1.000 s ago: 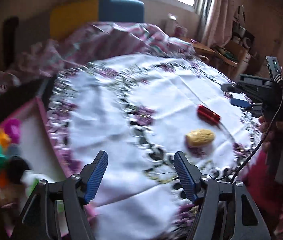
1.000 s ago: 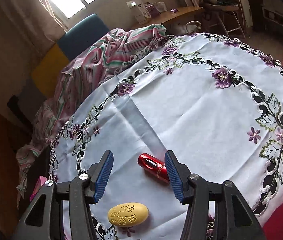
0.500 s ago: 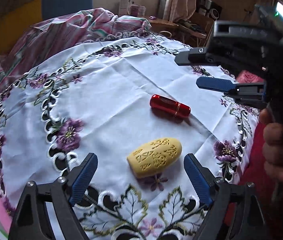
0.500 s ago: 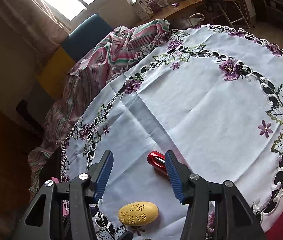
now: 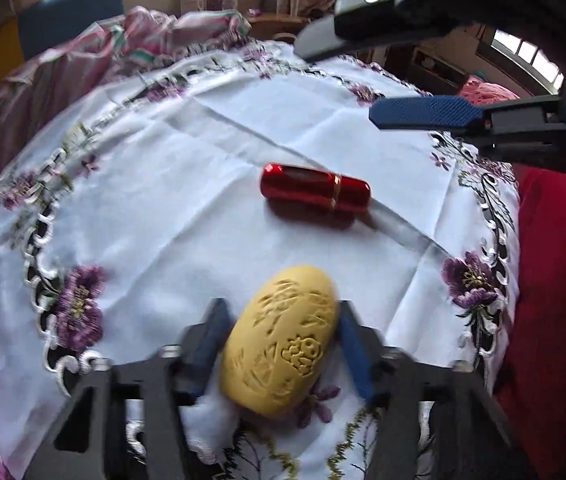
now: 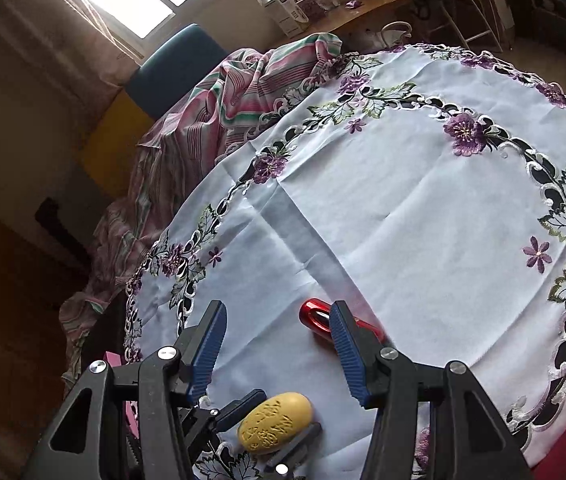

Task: Organize rigid objects
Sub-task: 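Grasp the yellow egg-shaped soap with the left tool, then grasp the red cylinder with the right tool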

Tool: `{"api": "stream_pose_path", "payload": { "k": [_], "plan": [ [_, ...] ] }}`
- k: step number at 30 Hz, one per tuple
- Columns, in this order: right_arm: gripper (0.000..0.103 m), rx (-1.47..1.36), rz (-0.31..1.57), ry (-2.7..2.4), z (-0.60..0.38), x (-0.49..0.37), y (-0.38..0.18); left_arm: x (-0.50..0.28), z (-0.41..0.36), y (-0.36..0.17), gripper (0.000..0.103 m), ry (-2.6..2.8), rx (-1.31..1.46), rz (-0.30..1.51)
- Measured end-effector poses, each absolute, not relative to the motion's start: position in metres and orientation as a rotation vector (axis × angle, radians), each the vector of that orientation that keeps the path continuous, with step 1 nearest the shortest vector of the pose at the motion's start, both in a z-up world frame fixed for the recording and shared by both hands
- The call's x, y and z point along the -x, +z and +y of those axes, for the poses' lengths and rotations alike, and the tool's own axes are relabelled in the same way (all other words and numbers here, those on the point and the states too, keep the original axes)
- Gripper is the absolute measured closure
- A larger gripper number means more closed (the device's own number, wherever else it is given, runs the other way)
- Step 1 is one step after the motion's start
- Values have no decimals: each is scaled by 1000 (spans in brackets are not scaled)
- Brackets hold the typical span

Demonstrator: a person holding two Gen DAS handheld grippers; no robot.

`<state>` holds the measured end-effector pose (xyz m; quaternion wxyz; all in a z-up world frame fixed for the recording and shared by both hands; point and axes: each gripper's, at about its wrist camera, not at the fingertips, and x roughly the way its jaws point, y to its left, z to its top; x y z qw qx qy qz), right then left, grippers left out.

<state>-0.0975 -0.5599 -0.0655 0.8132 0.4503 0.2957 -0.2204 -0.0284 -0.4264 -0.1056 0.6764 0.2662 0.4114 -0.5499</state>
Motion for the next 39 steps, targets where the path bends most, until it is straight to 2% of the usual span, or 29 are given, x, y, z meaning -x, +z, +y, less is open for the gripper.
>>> {"api": "stream_pose_path", "payload": {
  "k": [2, 15, 20, 31, 32, 34, 39],
  "plan": [
    [49, -957, 636, -473, -560, 97, -66, 30, -422, -105, 59, -1219, -595, 884],
    [49, -939, 737, -484, -558, 86, -77, 13, -343, -98, 59, -995, -407, 958],
    [49, -824, 876, -477, -557, 63, -83, 8, -317, -100, 59, -940, -391, 938],
    [51, -470, 1185, -458, -550, 8, -105, 9, -319, -106, 58, -955, -381, 910],
    [53, -452, 1212, -459, -549, 5, -109, 10, -319, -106, 58, -953, -380, 909],
    [78, -387, 1271, -485, -543, 2, -118, 9, -319, -107, 58, -952, -376, 910],
    [78, -409, 1189, -442, -520, 0, -110, 8, -318, -107, 58, -949, -359, 913]
  ]
}}
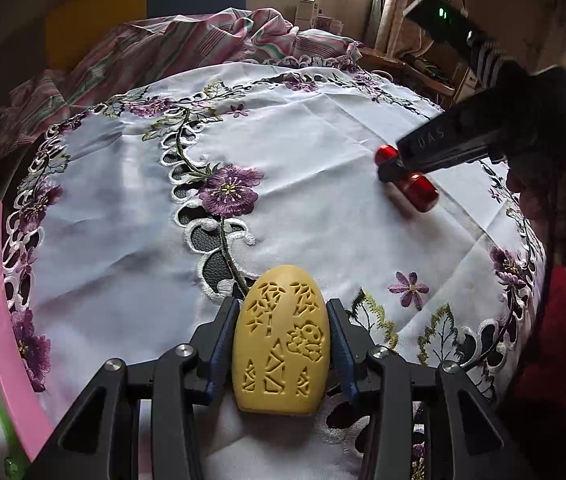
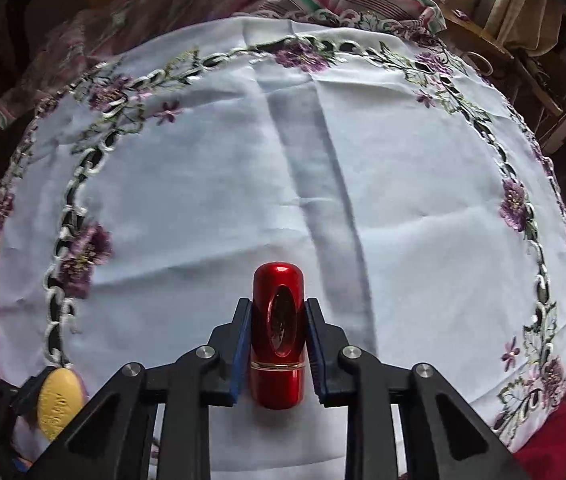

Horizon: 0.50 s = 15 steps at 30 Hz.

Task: Organize rigid objects
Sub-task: 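Grasp the red cylinder with the right tool, then carry the yellow soap over the pink tray with the left tool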

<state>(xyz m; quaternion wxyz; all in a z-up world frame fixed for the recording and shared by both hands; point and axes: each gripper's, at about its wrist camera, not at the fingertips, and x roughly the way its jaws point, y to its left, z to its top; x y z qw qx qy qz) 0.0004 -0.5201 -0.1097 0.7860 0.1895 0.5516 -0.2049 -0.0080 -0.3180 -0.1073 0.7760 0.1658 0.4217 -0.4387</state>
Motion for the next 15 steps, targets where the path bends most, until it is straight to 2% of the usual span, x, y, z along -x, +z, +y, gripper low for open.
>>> {"api": "stream_pose_path", "payload": {
  "k": [4, 6, 15],
  "plan": [
    [78, -500, 1146, -312, -502, -12, -112, 9, -318, -107, 59, -946, -362, 906],
    [78, -470, 1189, -302, -493, -18, -122, 9, -318, -106, 59, -946, -357, 903],
    [77, -378, 1171, -291, -483, -19, -126, 9, -309, -95, 59, -918, -319, 915]
  ]
}}
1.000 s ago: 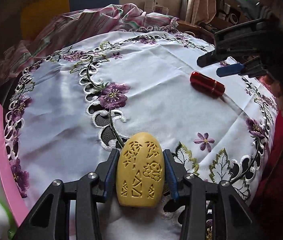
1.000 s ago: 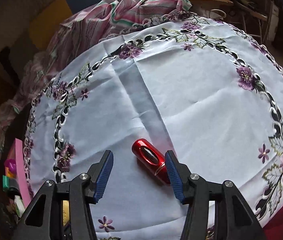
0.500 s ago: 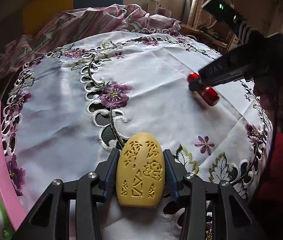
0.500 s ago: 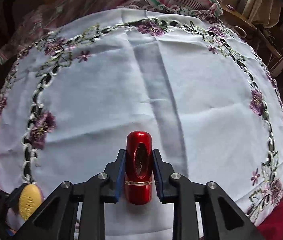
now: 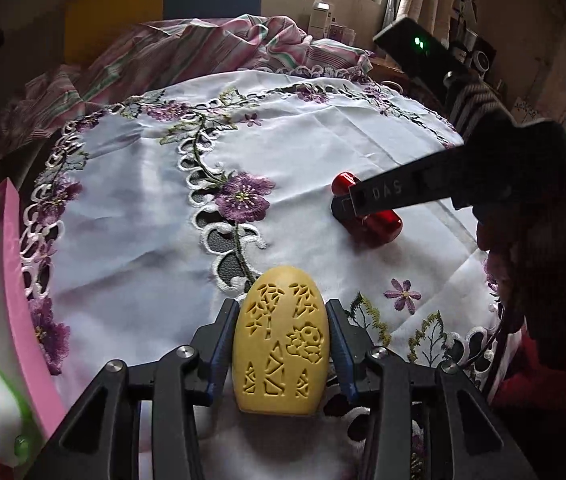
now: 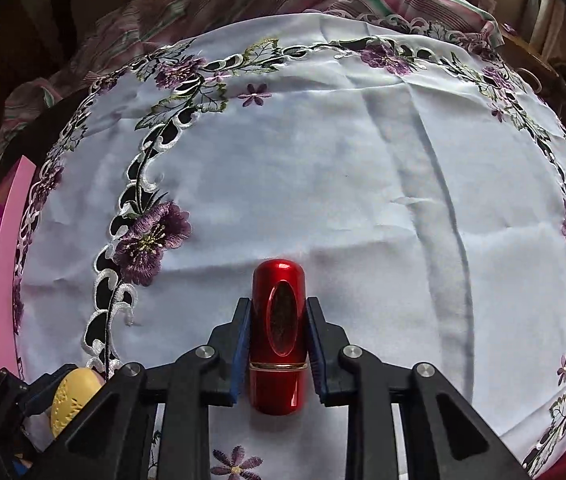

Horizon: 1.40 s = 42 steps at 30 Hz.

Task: Organize rigid objects
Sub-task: 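Carry the yellow soap over the pink tray with the left tool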

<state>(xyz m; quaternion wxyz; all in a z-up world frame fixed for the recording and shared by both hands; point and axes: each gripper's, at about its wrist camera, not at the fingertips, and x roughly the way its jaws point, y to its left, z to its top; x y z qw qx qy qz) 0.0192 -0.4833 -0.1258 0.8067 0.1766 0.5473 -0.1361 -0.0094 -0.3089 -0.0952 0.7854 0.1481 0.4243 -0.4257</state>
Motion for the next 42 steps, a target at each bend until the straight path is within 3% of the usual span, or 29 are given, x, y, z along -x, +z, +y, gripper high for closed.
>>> {"api": "stream_pose_path", "payload": {
  "k": [23, 42],
  "plan": [
    [78, -140, 1144, -281, -463, -21, -124, -28, -197, -13, 59, -608, -140, 788],
    [78, -80, 1141, -286, -456, -22, -123, -63, -65, -13, 59, -376, 51, 822]
  ]
}}
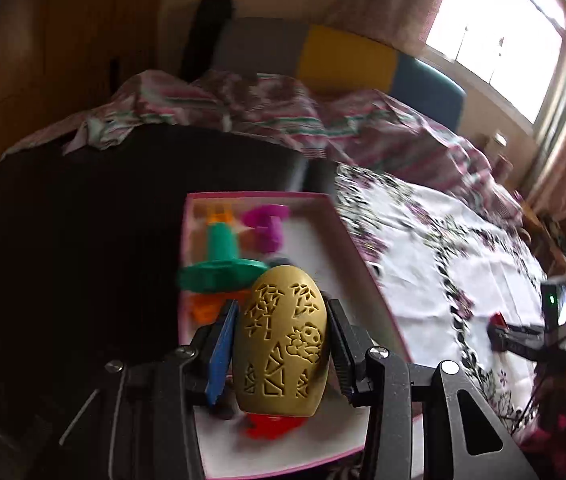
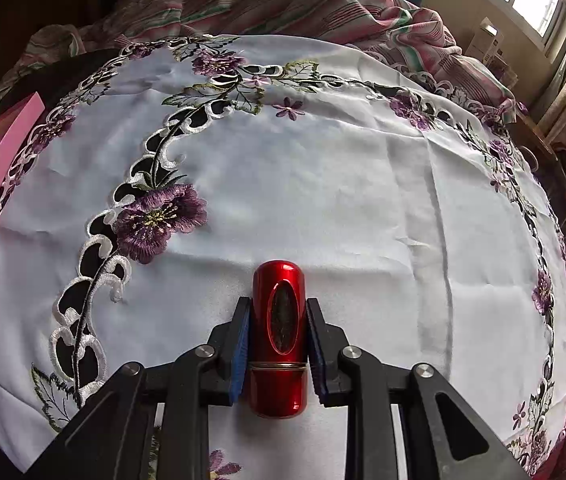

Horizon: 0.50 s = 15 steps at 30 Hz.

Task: Organize rigid objects
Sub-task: 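Carry the yellow soap over the pink tray with the left tool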

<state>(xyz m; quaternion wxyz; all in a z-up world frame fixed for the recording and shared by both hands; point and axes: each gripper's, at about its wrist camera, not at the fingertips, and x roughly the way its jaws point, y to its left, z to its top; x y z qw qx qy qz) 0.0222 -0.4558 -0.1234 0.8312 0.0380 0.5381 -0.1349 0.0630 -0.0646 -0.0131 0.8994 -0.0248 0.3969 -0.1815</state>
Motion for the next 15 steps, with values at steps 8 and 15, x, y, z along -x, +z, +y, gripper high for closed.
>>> {"api": "stream_pose_path", "payload": {
  "k": [8, 15],
  "plan": [
    [78, -75, 1144, -284, -456, -23, -123, -82, -26, -10, 59, -312, 113, 830],
    [78, -69, 1144, -286, -455, -23, -123, -82, -60, -6, 59, -340, 30, 808]
  ]
}}
